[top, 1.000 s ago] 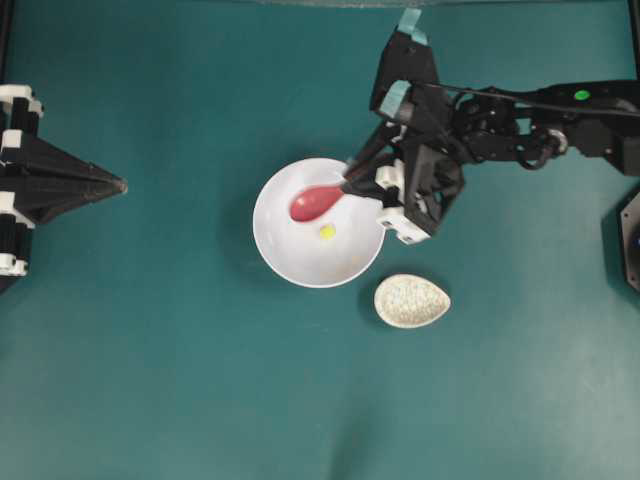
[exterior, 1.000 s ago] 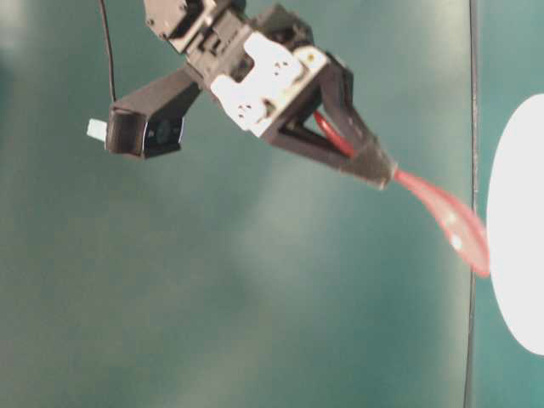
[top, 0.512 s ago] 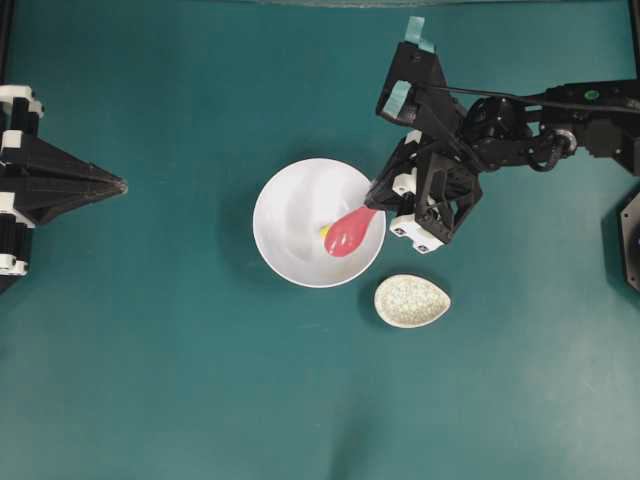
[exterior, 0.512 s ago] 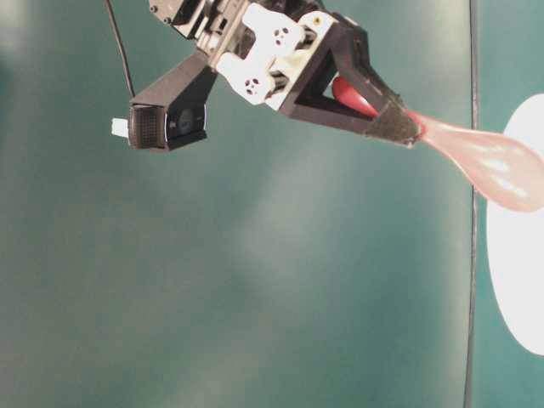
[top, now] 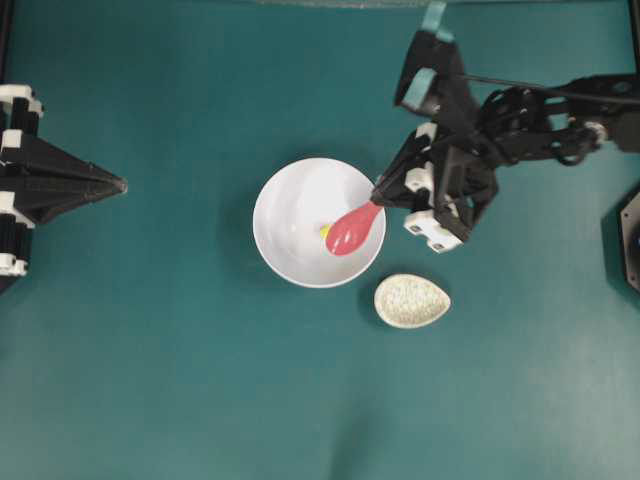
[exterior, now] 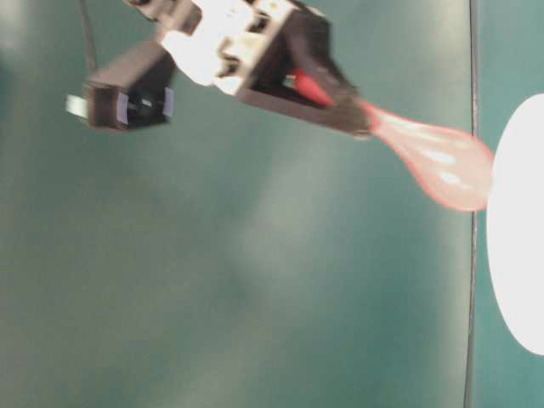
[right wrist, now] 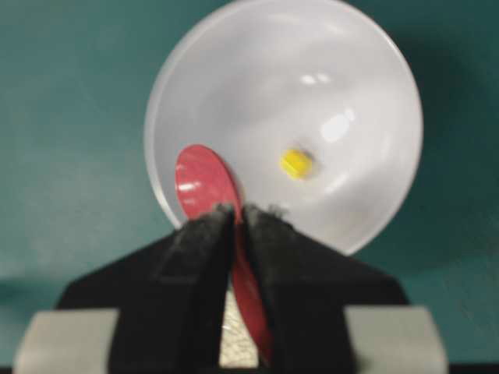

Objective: Scoop the yellow hexagonal prism block from the bowl with a spoon using the right arm.
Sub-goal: 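Carry the spoon back and lower it onto the spoon rest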

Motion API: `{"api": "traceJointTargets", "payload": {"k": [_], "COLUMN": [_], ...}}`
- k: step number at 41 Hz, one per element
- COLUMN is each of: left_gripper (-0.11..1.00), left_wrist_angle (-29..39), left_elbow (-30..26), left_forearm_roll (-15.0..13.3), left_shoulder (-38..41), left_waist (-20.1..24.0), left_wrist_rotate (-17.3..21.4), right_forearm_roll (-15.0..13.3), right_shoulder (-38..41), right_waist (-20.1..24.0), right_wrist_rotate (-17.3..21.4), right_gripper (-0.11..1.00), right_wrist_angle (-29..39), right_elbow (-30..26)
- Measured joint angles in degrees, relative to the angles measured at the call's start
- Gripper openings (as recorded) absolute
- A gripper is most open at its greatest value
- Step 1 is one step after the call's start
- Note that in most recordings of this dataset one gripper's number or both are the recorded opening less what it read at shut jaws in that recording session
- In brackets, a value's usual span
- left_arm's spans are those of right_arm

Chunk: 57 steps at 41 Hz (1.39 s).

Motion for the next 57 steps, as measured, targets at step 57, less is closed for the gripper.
{"api": "traceJointTargets", "payload": {"k": [57], "left_gripper": [-0.01], "left_wrist_angle": [0.0], "left_elbow": [0.0], "left_forearm_roll": [-0.1], "left_shoulder": [0.2], "left_waist": [0.0], "left_wrist_rotate": [0.0], "right_forearm_roll": [0.4], "right_shoulder": [-5.1], "right_waist": [11.6], "right_wrist_rotate": [9.4], "right_gripper": [0.12], "right_wrist_angle": [-22.7], "right_elbow": [26.2]}}
